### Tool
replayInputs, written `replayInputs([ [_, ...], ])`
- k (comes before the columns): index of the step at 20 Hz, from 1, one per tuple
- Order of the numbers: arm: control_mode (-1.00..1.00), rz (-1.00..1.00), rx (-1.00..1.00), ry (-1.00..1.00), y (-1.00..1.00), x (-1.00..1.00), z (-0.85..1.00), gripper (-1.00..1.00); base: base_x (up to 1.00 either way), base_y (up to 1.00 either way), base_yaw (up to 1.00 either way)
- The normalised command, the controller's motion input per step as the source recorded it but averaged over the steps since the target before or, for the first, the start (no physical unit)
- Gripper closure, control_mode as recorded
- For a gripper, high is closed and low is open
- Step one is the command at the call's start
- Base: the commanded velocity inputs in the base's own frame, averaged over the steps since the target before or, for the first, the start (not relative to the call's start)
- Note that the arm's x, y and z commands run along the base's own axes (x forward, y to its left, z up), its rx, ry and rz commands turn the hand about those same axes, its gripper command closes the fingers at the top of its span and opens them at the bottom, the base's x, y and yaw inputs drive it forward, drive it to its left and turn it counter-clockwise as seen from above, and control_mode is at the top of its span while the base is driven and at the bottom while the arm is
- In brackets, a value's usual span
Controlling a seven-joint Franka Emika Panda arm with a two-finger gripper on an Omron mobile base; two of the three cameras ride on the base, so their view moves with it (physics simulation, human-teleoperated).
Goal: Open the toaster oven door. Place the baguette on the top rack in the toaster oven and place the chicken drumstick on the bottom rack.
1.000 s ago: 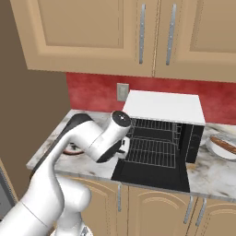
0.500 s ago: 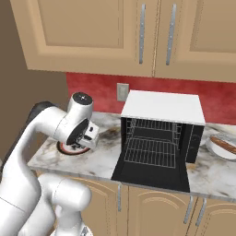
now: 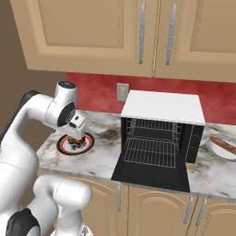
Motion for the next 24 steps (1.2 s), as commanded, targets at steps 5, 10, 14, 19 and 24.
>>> replayInputs([
  [5, -1.0, 0.0, -0.08, 0.02, 0.17, 0.6, -0.06, -1.0, 0.0, 0.0, 0.0],
  [10, -1.0, 0.0, -0.11, 0.0, 0.16, 0.53, -0.26, -1.0, 0.0, 0.0, 0.0],
  [14, -1.0, 0.0, -0.12, 0.0, 0.04, 0.31, -0.29, -1.0, 0.0, 0.0, 0.0],
  [19, -1.0, 0.06, -0.1, 0.0, 0.0, 0.05, -0.33, -1.0, 0.0, 0.0, 0.0],
  [24, -1.0, 0.09, -0.06, 0.0, 0.0, 0.11, -0.3, -1.0, 0.0, 0.0, 0.0],
])
